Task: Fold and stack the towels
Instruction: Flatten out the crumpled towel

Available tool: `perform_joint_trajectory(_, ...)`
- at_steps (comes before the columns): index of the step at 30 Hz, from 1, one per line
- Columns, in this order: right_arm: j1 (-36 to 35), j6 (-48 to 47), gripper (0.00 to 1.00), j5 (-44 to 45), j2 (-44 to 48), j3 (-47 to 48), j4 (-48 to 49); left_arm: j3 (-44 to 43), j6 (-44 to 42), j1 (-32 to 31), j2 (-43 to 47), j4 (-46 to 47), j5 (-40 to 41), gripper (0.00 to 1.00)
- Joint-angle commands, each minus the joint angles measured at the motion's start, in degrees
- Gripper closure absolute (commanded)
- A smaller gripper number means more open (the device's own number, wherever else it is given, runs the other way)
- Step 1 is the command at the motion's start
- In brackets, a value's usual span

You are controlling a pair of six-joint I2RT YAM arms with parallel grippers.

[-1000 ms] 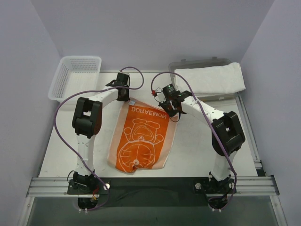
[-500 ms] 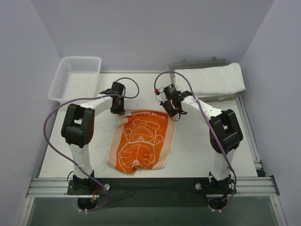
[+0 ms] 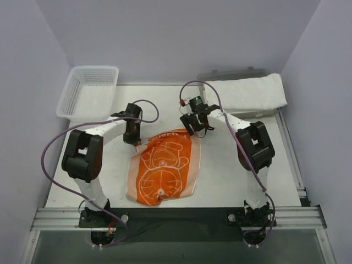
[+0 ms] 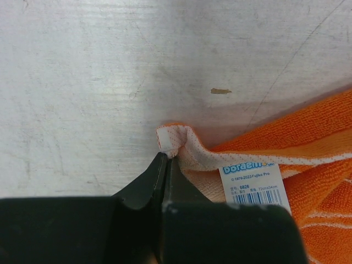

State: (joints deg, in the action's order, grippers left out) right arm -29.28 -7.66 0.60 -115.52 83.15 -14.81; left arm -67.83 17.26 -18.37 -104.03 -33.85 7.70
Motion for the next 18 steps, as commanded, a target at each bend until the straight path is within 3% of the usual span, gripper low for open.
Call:
perform_joint_trajectory(1,1.9,0.0,0.32,-4.3,0.6,1.6,2.7,-1.1,-1.2,0.3,1.6,-0.1,0.6,1.00)
perform_joint_trajectory(9,5.6,-0.8,0.32,-14.9,0.6,0.1,5.5,-1.5,-2.1,0.7,1.7,0.0,0.7,1.00)
perform_joint_trajectory(18,9.1,4.4,0.34,-22.8,-4.1,3.7,5.6,-0.6,-2.4,0.8,1.6,0.4,0.8,1.00)
